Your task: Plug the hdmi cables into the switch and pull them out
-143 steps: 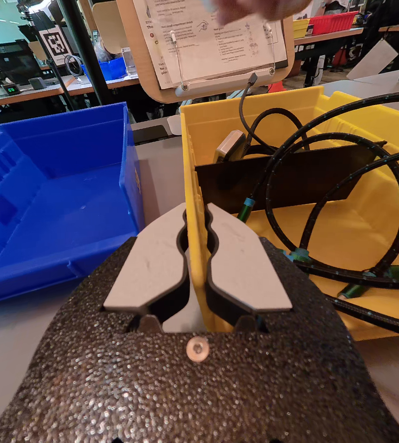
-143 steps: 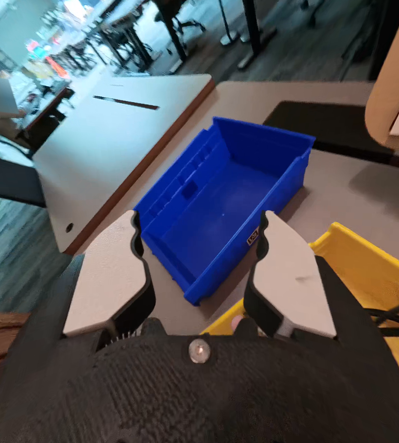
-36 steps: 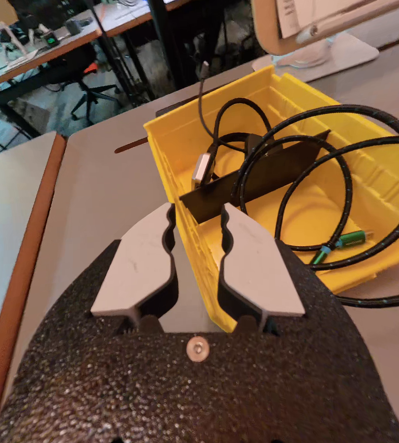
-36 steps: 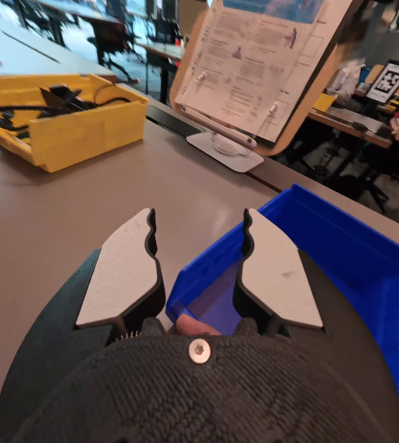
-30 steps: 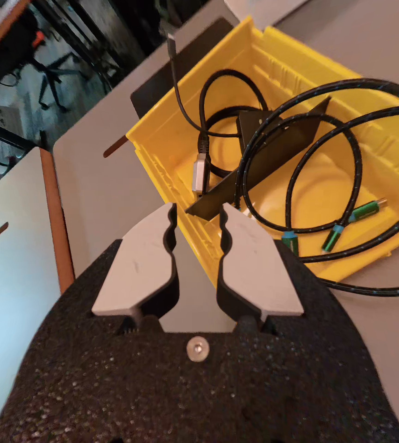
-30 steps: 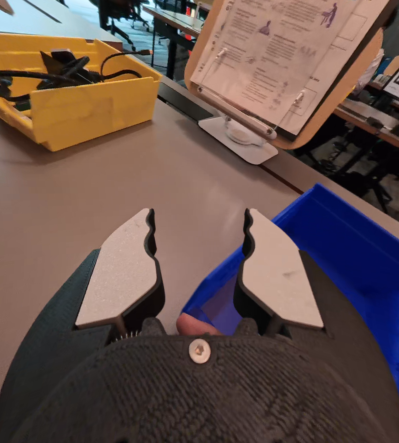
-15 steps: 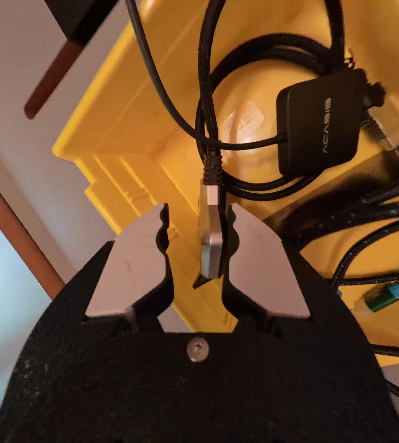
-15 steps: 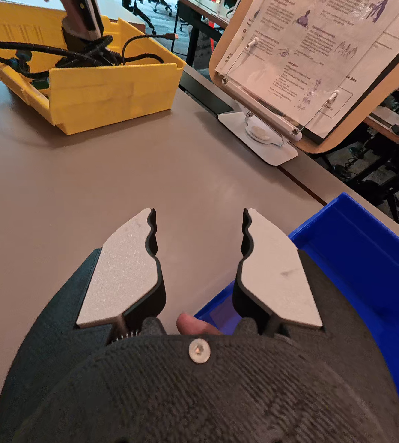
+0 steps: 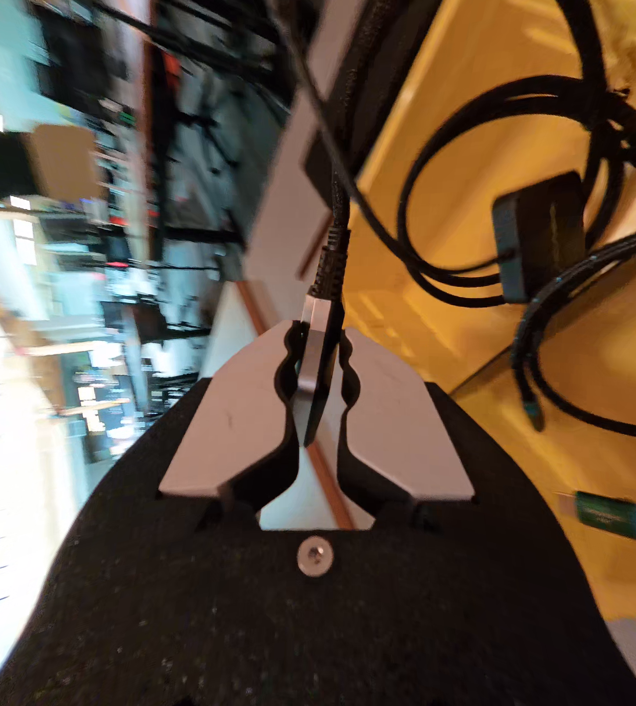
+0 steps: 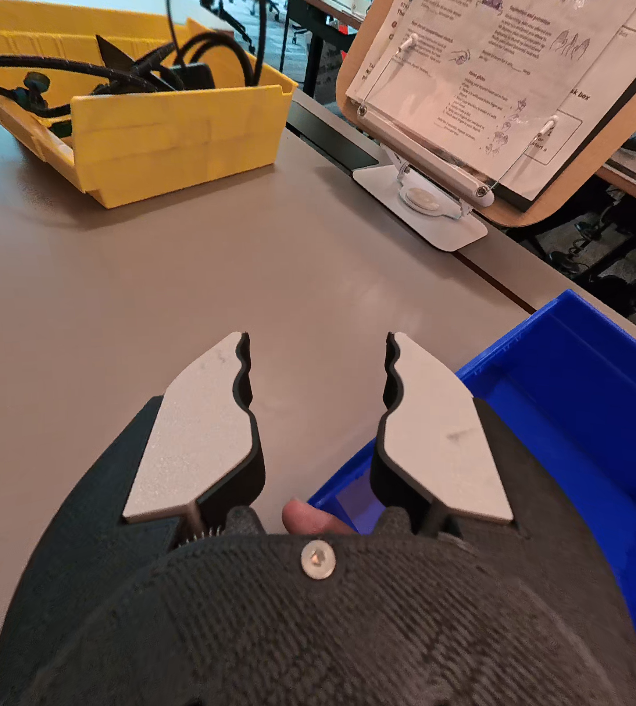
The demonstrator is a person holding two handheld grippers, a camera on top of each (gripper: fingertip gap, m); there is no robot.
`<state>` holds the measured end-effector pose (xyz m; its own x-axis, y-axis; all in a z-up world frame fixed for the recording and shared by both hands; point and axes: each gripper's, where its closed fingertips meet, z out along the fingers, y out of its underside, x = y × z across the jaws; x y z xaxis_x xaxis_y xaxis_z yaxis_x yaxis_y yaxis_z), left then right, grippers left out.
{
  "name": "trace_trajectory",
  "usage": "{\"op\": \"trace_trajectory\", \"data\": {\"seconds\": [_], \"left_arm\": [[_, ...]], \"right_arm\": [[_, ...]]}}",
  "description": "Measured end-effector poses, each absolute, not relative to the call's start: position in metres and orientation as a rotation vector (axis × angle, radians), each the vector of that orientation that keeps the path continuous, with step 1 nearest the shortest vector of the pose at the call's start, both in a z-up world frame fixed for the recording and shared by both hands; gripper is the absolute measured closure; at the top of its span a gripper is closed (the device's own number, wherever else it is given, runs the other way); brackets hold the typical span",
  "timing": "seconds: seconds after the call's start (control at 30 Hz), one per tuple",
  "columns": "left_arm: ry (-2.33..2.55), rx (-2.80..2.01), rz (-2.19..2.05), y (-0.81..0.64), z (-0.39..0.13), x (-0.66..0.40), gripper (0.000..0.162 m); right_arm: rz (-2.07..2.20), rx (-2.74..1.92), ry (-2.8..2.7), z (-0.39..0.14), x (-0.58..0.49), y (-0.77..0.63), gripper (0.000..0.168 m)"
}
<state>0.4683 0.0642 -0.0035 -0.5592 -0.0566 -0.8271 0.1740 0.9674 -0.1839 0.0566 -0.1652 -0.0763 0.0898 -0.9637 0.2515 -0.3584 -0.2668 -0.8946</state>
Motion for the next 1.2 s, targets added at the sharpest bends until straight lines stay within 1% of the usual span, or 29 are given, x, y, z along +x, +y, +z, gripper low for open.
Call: {"op": "trace_trajectory", "data": {"seconds": [0.13,0.27,0.37,0.43,0.5,0.57,0.63,0.7,0.73,0.83,0.9,0.97,1.03,1.07,1.1,1.2], "left_arm": [[1.733,0.212,-0.303,0.061,0.094,0.433,0.144],[1.42,0.219,-0.386,0.065,0.174,0.393,0.144],[1.234,0.263,-0.447,0.064,0.214,0.349,0.144],[1.148,0.317,-0.484,0.056,0.224,0.312,0.143],[1.082,0.398,-0.509,0.044,0.22,0.269,0.144],[1.037,0.498,-0.51,0.028,0.203,0.227,0.143],[1.02,0.605,-0.505,0.01,0.175,0.189,0.143],[1.001,0.722,-0.521,-0.007,0.14,0.15,0.144],[0.99,0.777,-0.538,-0.015,0.122,0.131,0.144],[0.992,0.907,-0.596,-0.032,0.069,0.081,0.144],[0.966,0.953,-0.629,-0.039,0.049,0.058,0.145],[0.963,0.951,-0.665,-0.043,0.044,0.047,0.145],[0.954,0.93,-0.689,-0.045,0.047,0.043,0.145],[0.938,0.921,-0.697,-0.047,0.05,0.041,0.145],[0.923,0.917,-0.708,-0.049,0.053,0.04,0.145],[0.876,0.923,-0.715,-0.055,0.052,0.04,0.145]], "right_arm": [[-1.146,-1.63,1.278,-0.064,0.059,-0.157,0.1],[-1.132,-1.563,1.251,-0.052,0.06,-0.148,0.1],[-1.157,-1.518,1.237,-0.037,0.056,-0.144,0.098],[-1.166,-1.451,1.201,-0.017,0.051,-0.136,0.094],[-1.178,-1.358,1.163,0.01,0.041,-0.127,0.09],[-1.228,-1.292,1.073,0.039,0.028,-0.114,0.088],[-1.307,-1.272,0.99,0.06,0.017,-0.103,0.085],[-1.407,-1.289,0.917,0.069,0.011,-0.097,0.08],[-1.443,-1.301,0.877,0.069,0.011,-0.094,0.081],[-1.35,-1.362,0.785,0.056,0.017,-0.076,0.086],[-1.224,-1.323,0.813,0.046,0.023,-0.073,0.094],[-0.995,-1.329,0.854,0.03,0.028,-0.064,0.094],[-0.893,-1.292,0.817,0.031,0.026,-0.058,0.103],[-0.873,-1.255,0.804,0.034,0.026,-0.057,0.111],[-0.829,-1.221,0.803,0.037,0.026,-0.056,0.116],[-0.599,-1.14,0.832,0.034,0.028,-0.05,0.121]]}}
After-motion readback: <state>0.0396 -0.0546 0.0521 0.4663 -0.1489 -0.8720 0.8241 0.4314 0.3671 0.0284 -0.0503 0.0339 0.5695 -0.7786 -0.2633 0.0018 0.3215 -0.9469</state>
